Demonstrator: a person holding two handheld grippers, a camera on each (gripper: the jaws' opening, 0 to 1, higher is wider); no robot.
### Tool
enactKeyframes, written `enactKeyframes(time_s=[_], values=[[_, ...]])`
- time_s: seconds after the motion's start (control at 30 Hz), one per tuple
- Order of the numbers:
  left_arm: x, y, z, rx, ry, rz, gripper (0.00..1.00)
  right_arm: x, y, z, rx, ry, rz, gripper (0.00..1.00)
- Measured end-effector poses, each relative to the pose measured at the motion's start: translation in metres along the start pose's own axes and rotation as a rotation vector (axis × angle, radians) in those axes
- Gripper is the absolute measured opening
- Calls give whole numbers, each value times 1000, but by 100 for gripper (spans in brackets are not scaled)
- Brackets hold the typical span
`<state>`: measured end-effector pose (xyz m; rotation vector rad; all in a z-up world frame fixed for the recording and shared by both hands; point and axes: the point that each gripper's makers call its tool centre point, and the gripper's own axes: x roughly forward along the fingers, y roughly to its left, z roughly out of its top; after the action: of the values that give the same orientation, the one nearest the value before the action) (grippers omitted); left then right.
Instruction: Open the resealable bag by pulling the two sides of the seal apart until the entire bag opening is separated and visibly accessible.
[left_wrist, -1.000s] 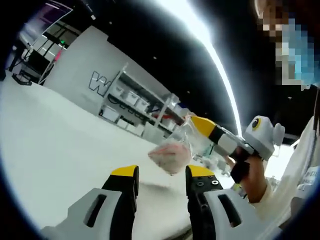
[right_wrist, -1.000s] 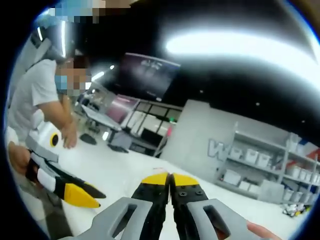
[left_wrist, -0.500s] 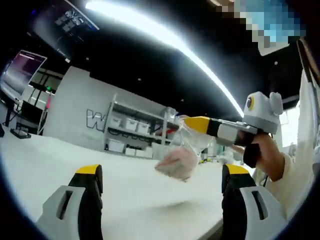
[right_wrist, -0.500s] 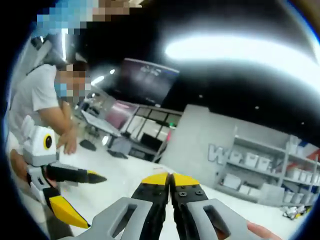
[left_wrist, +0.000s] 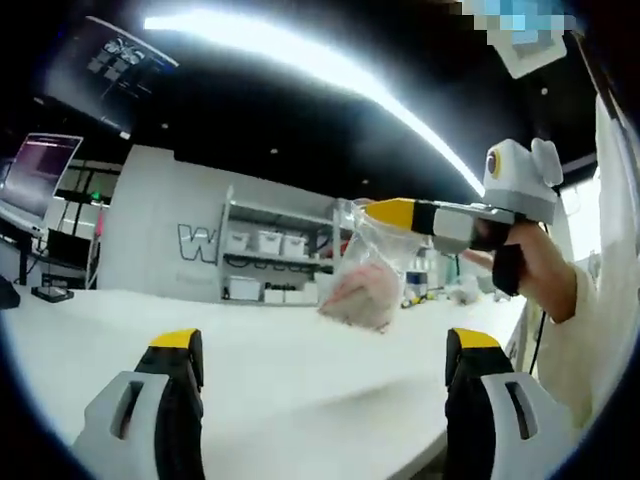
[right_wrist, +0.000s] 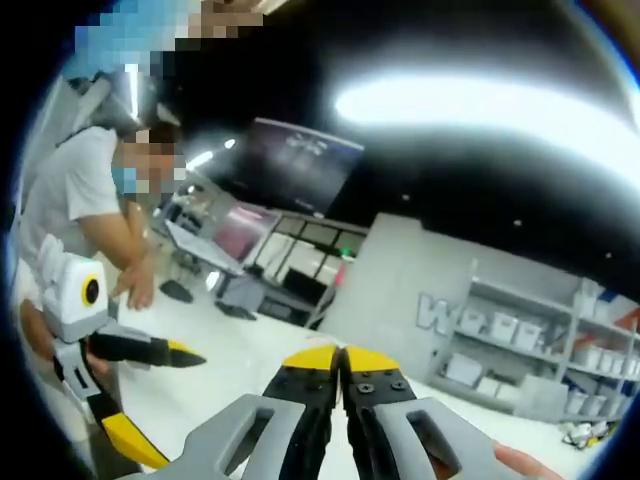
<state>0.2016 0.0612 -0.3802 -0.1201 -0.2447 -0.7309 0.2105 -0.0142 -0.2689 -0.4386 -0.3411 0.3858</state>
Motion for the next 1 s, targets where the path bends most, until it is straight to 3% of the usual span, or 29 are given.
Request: enactKeyframes(time_s=[0.33, 0.57, 1.0], values=[[-3, 8, -3, -8, 16, 35, 99, 15, -1, 2, -40, -2, 32, 0], [-2, 9, -5, -15, 26, 36, 99, 32, 3, -8, -23, 27, 98, 0], [-3, 14, -7, -27, 37, 53, 99, 65, -6, -32, -57, 89, 132, 0]])
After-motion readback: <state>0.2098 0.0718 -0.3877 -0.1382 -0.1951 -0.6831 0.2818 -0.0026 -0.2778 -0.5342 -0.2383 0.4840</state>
